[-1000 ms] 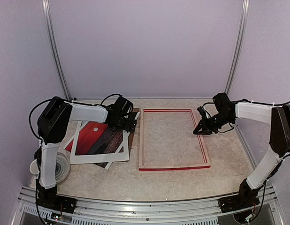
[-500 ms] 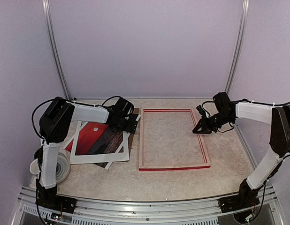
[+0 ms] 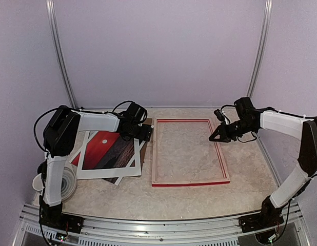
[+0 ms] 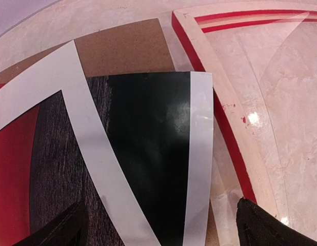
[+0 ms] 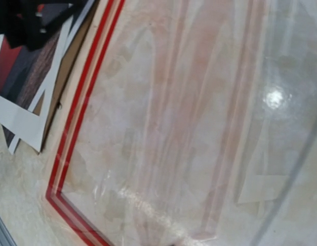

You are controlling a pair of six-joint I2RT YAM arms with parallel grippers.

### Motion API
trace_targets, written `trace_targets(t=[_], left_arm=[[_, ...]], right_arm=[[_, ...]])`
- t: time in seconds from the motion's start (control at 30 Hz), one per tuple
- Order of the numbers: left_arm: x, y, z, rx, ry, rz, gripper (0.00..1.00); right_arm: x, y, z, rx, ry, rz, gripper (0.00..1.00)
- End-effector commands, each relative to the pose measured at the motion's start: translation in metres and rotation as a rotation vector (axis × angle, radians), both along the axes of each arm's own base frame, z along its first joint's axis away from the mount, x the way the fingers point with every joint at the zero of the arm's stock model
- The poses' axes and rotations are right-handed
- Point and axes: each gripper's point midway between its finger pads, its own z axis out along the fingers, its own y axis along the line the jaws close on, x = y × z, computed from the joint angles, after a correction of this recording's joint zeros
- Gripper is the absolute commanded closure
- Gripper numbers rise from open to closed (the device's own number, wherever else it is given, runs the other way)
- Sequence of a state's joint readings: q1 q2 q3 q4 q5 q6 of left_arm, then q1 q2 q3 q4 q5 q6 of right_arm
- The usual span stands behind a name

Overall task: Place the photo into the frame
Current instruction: Adjust the photo on the backboard.

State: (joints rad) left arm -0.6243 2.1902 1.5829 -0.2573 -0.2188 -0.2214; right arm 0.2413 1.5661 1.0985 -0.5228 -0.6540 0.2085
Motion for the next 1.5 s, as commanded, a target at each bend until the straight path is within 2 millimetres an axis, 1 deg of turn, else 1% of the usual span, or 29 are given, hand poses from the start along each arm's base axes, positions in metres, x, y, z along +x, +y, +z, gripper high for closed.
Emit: trace_targets(t=[0.0,0.13,0.3,0.43,0.5,0.63,0.73,0.83,0.87,0.97,1.03,1.07,1.1,1.17,1.2,1.33,1.47], left_arm=[[0.007,0.002,-0.014,0.031,0.016,0.011,0.01],[0.011,0.003,-0.020,0.039,0.021,0.014,0.01],[0.018,0.017,-0.027,0.066,0.010,0.075,0.01],[0.025,0.027,-0.023,0.060,-0.017,0.125,0.01],[0.028,0.029,-0.021,0.052,-0.024,0.135,0.01],[0.031,0.026,-0.018,0.041,-0.032,0.133,0.01],[0.029,0.023,-0.017,0.020,-0.029,0.119,0.01],[0.024,0.020,-0.008,-0.028,-0.033,0.112,0.01],[0.023,0.020,0.000,-0.049,-0.043,0.113,0.01],[0.017,0.023,0.013,-0.088,-0.058,0.130,0.01],[0.014,0.025,0.031,-0.119,-0.085,0.145,0.01],[0.011,0.027,0.034,-0.129,-0.089,0.151,0.01],[0.009,0.028,0.045,-0.147,-0.105,0.158,0.01],[0.003,0.031,0.054,-0.166,-0.119,0.164,0.01],[0.000,0.032,0.064,-0.177,-0.133,0.166,0.01],[-0.011,0.037,0.077,-0.180,-0.151,0.186,0.01],[-0.023,0.039,0.083,-0.195,-0.161,0.192,0.01]], right_arm=[[0.001,0.009,0.024,0.026,-0.085,0.039,0.91],[0.002,0.013,0.032,0.039,-0.103,0.042,0.91],[-0.001,0.023,0.053,0.095,-0.141,0.068,0.91],[-0.006,0.034,0.068,0.136,-0.162,0.102,0.91],[-0.008,0.040,0.074,0.154,-0.166,0.118,0.92],[-0.013,0.050,0.087,0.182,-0.183,0.147,0.92],[-0.014,0.055,0.099,0.208,-0.203,0.162,0.92],[-0.015,0.062,0.109,0.248,-0.212,0.182,0.93],[-0.014,0.064,0.111,0.259,-0.209,0.186,0.93],[-0.010,0.069,0.107,0.271,-0.191,0.195,0.93],[-0.004,0.071,0.101,0.266,-0.173,0.189,0.93],[-0.002,0.071,0.096,0.261,-0.164,0.187,0.93],[0.001,0.072,0.090,0.253,-0.149,0.182,0.93],[0.008,0.072,0.079,0.231,-0.122,0.167,0.93],[0.011,0.071,0.073,0.219,-0.111,0.159,0.93],[0.027,0.060,0.051,0.173,-0.076,0.101,0.94],[0.041,0.045,0.033,0.154,-0.054,0.043,0.94]])
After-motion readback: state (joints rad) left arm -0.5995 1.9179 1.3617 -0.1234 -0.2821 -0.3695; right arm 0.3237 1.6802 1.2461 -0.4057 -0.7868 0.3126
